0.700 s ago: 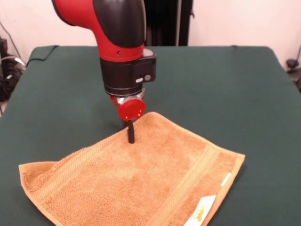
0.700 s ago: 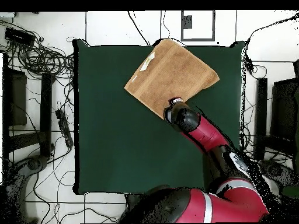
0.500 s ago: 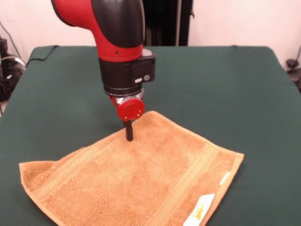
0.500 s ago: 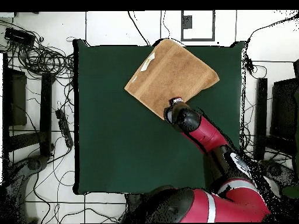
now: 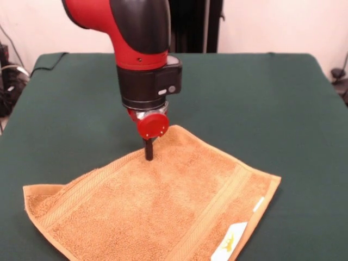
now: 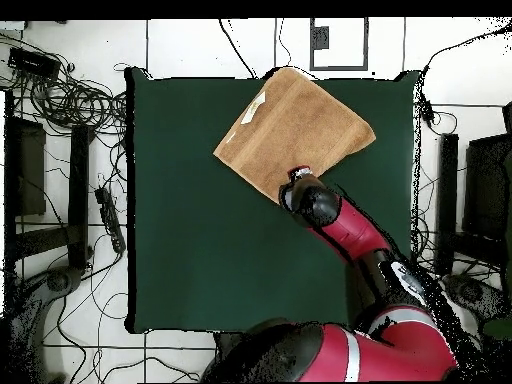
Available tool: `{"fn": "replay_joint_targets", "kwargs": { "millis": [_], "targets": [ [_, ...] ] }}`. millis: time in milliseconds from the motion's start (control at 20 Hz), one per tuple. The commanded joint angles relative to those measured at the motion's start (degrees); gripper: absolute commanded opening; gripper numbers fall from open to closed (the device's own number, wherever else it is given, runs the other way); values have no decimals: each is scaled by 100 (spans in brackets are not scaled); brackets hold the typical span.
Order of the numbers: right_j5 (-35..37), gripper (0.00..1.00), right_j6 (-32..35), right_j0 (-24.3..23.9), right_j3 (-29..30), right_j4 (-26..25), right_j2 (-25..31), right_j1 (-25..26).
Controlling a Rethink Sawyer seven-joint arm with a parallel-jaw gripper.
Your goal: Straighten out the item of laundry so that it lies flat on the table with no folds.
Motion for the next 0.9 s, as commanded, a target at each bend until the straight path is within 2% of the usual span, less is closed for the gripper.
{"fn": "replay_joint_targets", "kwargs": {
  "millis": [50, 150, 350, 500, 750, 900],
  "targets": [
    [-250, 0, 958, 341, 296, 80, 434, 324],
    [-227, 0, 973, 376, 295, 103, 399, 310],
    [601, 0, 1398, 1212, 15, 503, -601, 287],
    [1273, 0, 1873, 1963, -326, 807, -1555, 501],
    [2214, 0, 2552, 2730, -882, 1183, -2674, 1075],
    [2802, 0, 2808, 2935, -1132, 1195, -3029, 1269]
  ]
}}
